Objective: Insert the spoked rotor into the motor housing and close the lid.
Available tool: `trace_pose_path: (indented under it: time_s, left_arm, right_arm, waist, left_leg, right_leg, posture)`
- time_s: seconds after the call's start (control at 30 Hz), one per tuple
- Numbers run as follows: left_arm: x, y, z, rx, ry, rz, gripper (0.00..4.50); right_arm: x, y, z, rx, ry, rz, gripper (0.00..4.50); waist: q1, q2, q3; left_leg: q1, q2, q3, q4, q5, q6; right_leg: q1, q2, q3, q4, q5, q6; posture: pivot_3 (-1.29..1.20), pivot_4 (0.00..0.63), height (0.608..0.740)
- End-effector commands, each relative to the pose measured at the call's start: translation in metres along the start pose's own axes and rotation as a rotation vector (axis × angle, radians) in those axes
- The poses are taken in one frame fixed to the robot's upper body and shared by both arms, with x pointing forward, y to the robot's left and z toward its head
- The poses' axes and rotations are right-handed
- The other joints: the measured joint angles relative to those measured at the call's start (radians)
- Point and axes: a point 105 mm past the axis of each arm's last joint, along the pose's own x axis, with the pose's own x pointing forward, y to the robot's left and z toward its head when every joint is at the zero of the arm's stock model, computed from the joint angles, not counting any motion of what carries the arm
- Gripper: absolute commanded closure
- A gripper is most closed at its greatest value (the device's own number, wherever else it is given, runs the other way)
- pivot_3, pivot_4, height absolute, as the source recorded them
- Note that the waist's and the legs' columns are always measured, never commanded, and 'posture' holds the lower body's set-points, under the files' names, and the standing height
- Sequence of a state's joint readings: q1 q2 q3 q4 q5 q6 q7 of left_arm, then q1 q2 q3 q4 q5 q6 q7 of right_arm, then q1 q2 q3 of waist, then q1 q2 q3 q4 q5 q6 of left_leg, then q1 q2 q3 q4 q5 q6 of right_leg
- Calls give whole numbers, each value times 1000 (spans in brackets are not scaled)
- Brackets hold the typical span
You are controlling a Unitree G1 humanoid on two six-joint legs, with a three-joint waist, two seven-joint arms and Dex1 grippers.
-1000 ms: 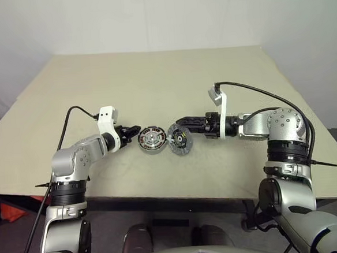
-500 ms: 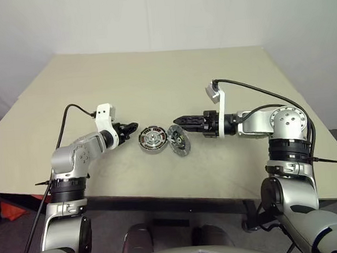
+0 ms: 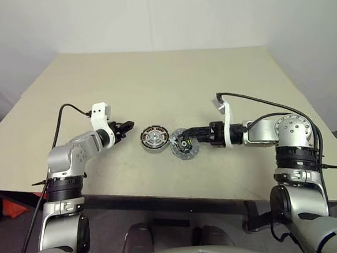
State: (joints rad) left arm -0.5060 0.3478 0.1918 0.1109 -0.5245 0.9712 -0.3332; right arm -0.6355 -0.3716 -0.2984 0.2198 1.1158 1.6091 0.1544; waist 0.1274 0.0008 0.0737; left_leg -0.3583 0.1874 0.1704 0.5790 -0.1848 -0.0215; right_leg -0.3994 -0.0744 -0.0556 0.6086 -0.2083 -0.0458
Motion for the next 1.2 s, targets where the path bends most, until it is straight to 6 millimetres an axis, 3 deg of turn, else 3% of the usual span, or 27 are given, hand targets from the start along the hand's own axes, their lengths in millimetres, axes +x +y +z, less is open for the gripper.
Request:
trace_pose_path:
  time_s: [0.03, 0.23, 0.6, 1.2]
  left_arm:
    - [-4, 2, 20, 27, -65, 8, 2130]
    - [-4, 2, 20, 27, -68, 12, 2130]
    - [-5, 7, 22, 20, -80, 30, 2130]
    - [-8, 13, 30, 18, -111, 57, 2130]
  right_arm:
    - [-8, 4, 4, -37, -5, 5, 1885]
    - [-10, 7, 1, -57, 17, 18, 1885]
    - [-21, 39, 0, -123, 71, 189, 1885]
    - [10, 41, 0, -71, 56, 166, 1885]
  waist:
    - [1, 0, 0]
    - [3, 0, 0]
    - [5, 0, 0]
    - [6, 0, 0]
  left_leg:
    - [0, 0, 0, 0, 0, 0]
    - [0, 0, 0, 0, 0, 0]
    - [-1, 0, 0, 1, 0, 0]
    - [-4, 0, 0, 2, 0, 0]
  right_leg:
    - [0, 0, 0, 0, 0, 0]
    - [0, 0, 0, 0, 0, 0]
    - [0, 0, -1, 0, 1, -1]
    - [-1, 0, -2, 0, 3, -5]
  posture:
    - [0, 0, 740]
    - [0, 0, 740]
    - [0, 0, 740]
    - [0, 0, 740]
